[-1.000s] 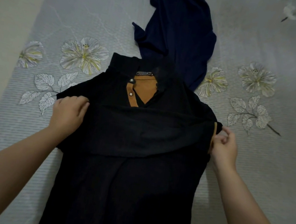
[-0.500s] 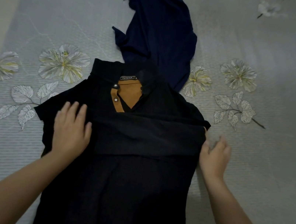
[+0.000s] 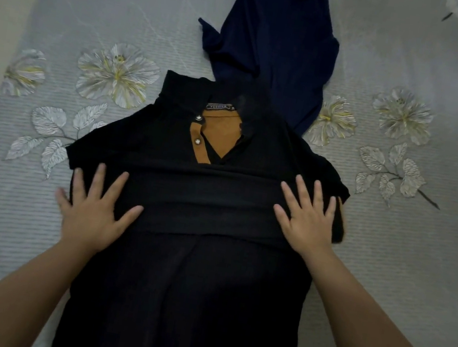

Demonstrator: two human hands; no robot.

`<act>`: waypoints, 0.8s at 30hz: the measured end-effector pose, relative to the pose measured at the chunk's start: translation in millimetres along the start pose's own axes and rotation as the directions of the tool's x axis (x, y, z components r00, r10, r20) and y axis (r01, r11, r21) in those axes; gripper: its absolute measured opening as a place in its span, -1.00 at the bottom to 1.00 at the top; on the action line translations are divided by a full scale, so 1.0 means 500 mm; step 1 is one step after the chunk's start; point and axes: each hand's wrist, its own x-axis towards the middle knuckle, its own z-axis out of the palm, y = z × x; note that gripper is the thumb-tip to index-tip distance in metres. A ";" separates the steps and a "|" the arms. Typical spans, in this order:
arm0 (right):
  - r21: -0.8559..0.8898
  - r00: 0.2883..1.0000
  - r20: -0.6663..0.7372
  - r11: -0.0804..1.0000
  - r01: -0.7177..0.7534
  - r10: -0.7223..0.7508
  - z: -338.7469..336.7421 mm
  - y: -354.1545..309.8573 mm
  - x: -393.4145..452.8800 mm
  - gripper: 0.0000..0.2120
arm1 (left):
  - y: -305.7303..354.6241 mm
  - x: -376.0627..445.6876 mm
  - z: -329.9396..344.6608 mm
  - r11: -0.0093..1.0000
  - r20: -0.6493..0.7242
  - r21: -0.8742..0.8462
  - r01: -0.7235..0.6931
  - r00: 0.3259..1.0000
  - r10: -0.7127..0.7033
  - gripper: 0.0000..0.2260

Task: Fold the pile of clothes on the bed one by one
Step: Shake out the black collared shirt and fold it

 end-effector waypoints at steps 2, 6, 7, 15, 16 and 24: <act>-0.015 1.000 0.015 1.000 -0.018 0.018 0.002 0.002 0.000 -0.48 | 0.005 0.004 0.004 1.000 0.000 -0.011 -0.011 1.000 0.011 -0.25; -0.002 0.997 0.074 1.000 0.002 -0.002 -0.023 -0.003 0.006 -0.46 | 0.001 0.012 0.002 0.999 0.029 -0.041 -0.008 1.000 0.009 -0.36; 0.020 1.000 0.026 1.000 0.013 -0.014 -0.032 -0.009 -0.005 -0.45 | -0.001 0.011 -0.003 0.996 0.023 -0.089 -0.019 0.999 0.022 -0.38; 0.595 0.861 -0.088 0.720 -0.359 0.502 0.028 -0.058 -0.341 -0.36 | -0.037 -0.222 0.008 0.782 -0.146 -0.620 0.060 0.971 -0.190 -0.39; 0.604 0.848 -0.055 0.694 -0.393 0.528 0.041 -0.063 -0.391 -0.35 | -0.044 -0.259 0.015 0.761 -0.083 -0.639 0.111 0.974 -0.211 -0.36; 0.575 0.857 0.134 0.665 -0.476 0.498 0.095 -0.116 -0.616 -0.38 | -0.068 -0.495 0.053 0.827 0.120 -0.528 0.195 0.981 -0.155 -0.35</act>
